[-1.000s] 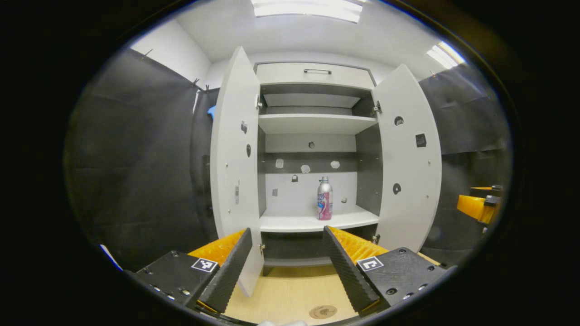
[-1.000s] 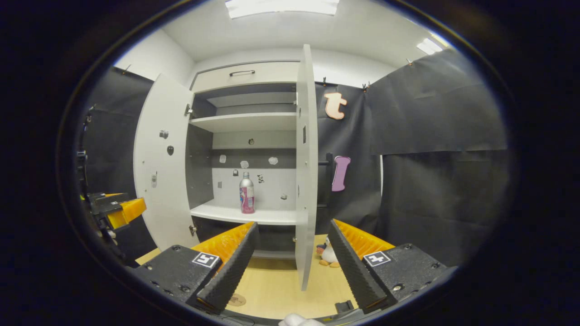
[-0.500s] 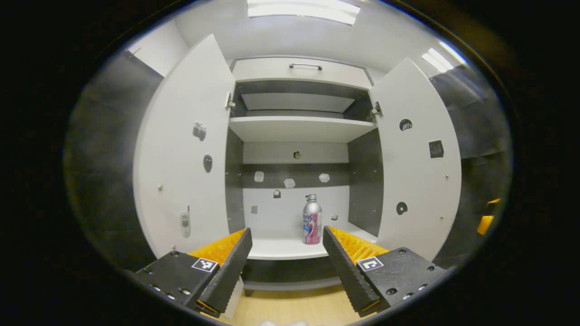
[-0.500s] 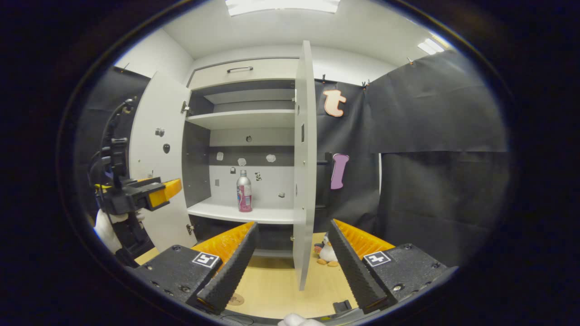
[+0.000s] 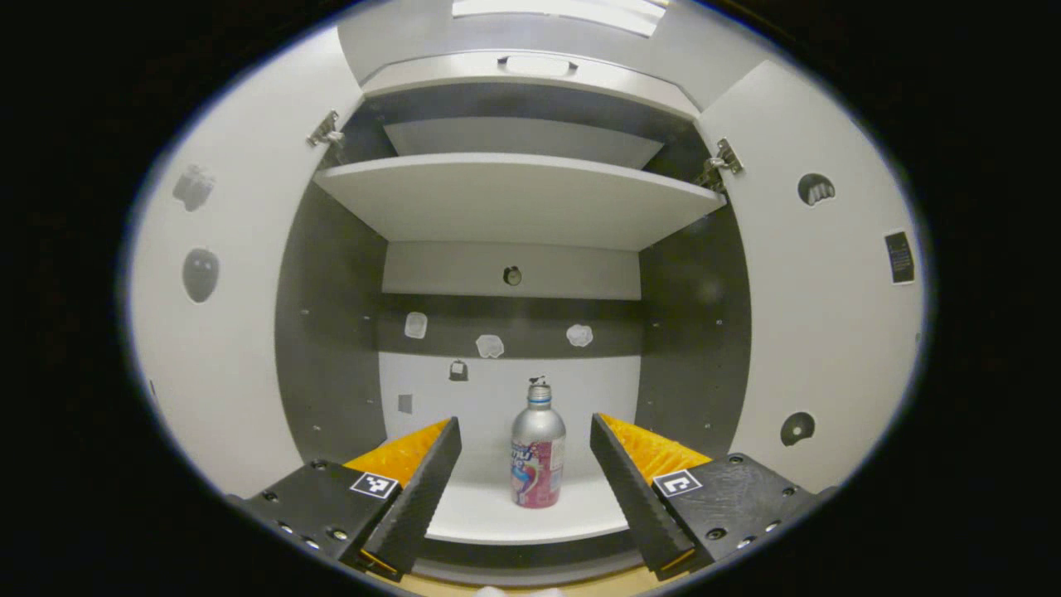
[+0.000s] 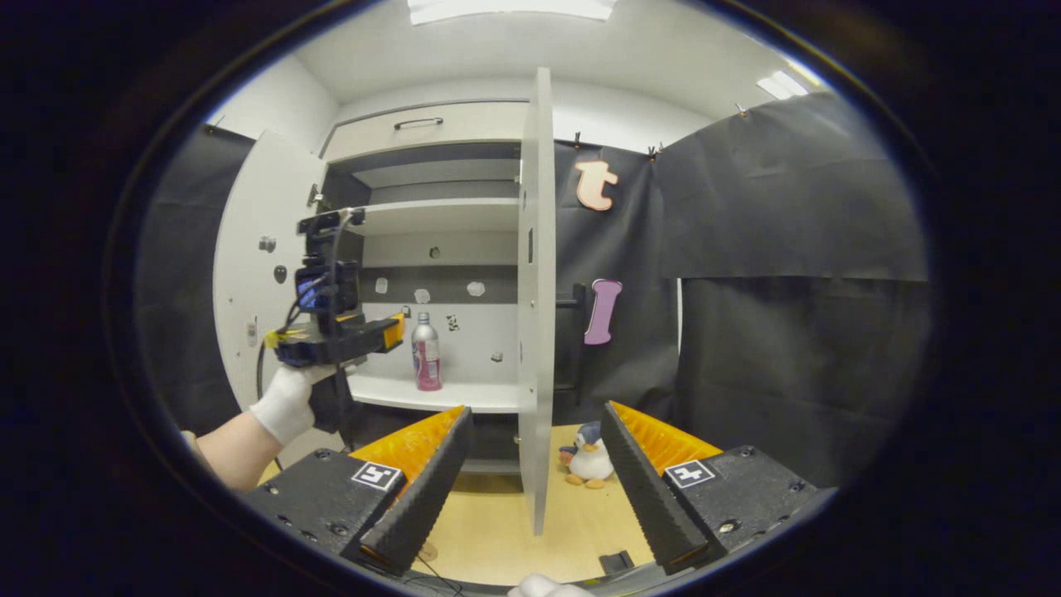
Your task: Grasp the bottle in the cabinet with the left hand and place it on the coaster, then close the right door with the right hand and the left door with the left hand.
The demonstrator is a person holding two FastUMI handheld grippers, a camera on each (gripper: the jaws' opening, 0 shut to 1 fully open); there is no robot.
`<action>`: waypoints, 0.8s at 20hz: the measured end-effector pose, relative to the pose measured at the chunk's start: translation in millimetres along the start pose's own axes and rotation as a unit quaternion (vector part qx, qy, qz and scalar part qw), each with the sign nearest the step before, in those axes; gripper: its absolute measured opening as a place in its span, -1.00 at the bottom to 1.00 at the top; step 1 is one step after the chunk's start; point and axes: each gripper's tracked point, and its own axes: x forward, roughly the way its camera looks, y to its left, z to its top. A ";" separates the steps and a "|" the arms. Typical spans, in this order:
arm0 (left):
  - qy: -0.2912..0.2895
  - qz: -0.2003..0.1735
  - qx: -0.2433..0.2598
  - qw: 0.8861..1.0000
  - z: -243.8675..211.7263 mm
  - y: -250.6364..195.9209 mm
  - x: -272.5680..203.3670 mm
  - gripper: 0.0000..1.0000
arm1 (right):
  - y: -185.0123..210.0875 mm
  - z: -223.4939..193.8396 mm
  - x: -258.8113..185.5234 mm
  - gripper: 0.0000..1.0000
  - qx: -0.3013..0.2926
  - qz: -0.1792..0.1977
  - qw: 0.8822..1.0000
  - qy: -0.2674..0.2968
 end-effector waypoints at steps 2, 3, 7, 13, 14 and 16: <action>0.011 0.008 0.000 1.000 -16.4 -3.2 27.3 0.92 | 0.2 -1.6 5.7 1.00 -0.007 0.000 1.000 0.008; 0.010 0.010 0.001 1.000 -23.9 -3.9 49.1 1.00 | -0.7 -3.7 8.6 1.00 -0.009 0.000 1.000 0.011; 0.032 0.020 0.001 0.999 -49.8 -4.3 85.9 0.92 | -3.4 -11.5 18.0 1.00 -0.012 0.000 1.000 0.026; 0.061 0.022 -0.010 0.998 -86.6 0.3 119.5 0.83 | -15.1 -19.5 20.3 0.99 -0.019 -0.005 0.999 0.035; 0.066 0.020 -0.006 0.998 -90.8 0.4 122.6 0.92 | -16.0 -20.7 19.9 1.00 -0.017 -0.006 0.999 0.038; 0.069 0.030 0.004 0.997 -89.4 5.1 119.1 0.69 | -16.2 -21.4 18.4 1.00 -0.013 -0.005 0.999 0.038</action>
